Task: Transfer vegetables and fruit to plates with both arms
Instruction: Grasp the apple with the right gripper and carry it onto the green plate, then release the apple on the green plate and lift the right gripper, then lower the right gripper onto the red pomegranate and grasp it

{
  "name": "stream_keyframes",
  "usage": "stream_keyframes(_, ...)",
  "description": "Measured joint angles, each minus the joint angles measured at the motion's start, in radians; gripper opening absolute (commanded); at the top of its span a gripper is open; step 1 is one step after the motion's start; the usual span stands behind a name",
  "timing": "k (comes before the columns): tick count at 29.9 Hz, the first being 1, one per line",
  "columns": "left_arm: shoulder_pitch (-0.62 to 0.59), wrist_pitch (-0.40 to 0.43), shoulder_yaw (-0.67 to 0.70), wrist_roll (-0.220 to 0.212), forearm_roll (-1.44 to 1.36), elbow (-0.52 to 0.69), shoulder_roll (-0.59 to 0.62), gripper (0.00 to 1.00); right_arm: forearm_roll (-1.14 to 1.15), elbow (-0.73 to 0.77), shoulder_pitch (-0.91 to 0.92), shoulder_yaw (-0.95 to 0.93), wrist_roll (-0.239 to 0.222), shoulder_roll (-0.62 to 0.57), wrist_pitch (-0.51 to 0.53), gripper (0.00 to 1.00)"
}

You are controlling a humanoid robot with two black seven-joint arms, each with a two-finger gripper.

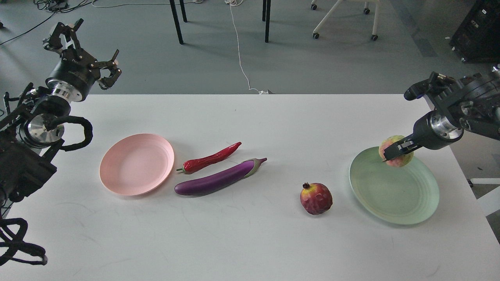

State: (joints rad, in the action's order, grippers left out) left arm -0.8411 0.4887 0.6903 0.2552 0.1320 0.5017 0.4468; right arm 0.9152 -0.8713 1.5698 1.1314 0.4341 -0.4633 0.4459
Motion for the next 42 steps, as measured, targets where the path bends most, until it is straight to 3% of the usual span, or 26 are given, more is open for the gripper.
stream_keyframes(3, 0.000, 0.000, -0.001, 0.000, -0.001, 0.000, -0.010, 0.98, 0.000, 0.007, -0.036, -0.008, 0.000, -0.013, -0.026, 0.68)
stream_keyframes(7, -0.002, -0.002, -0.002, 0.000, -0.001, 0.000, -0.014, 0.98, 0.000, 0.010, -0.052, -0.026, 0.000, -0.016, -0.037, 0.92)
stream_keyframes(10, -0.003, -0.002, -0.002, 0.000, -0.002, 0.000, -0.014, 0.98, 0.004, 0.016, -0.055, -0.022, -0.015, -0.016, -0.034, 0.97)
stream_keyframes(14, -0.003, -0.004, -0.002, 0.000, -0.002, 0.000, -0.014, 0.98, 0.001, 0.028, -0.056, -0.025, -0.040, -0.023, -0.022, 0.98)
stream_keyframes(22, -0.004, -0.004, -0.002, -0.002, -0.002, 0.000, -0.013, 0.98, -0.033, -0.025, 0.055, -0.150, -0.042, -0.021, 0.016, 0.98)
stream_keyframes(29, -0.006, -0.003, -0.002, -0.002, -0.002, 0.000, -0.016, 0.98, -0.085, -0.154, 0.179, -0.172, -0.044, 0.154, 0.027, 0.95)
stream_keyframes(42, 0.000, 0.000, -0.005, -0.001, -0.003, 0.000, 0.000, 0.98, -0.091, -0.229, 0.132, -0.092, -0.037, 0.363, 0.001, 0.93)
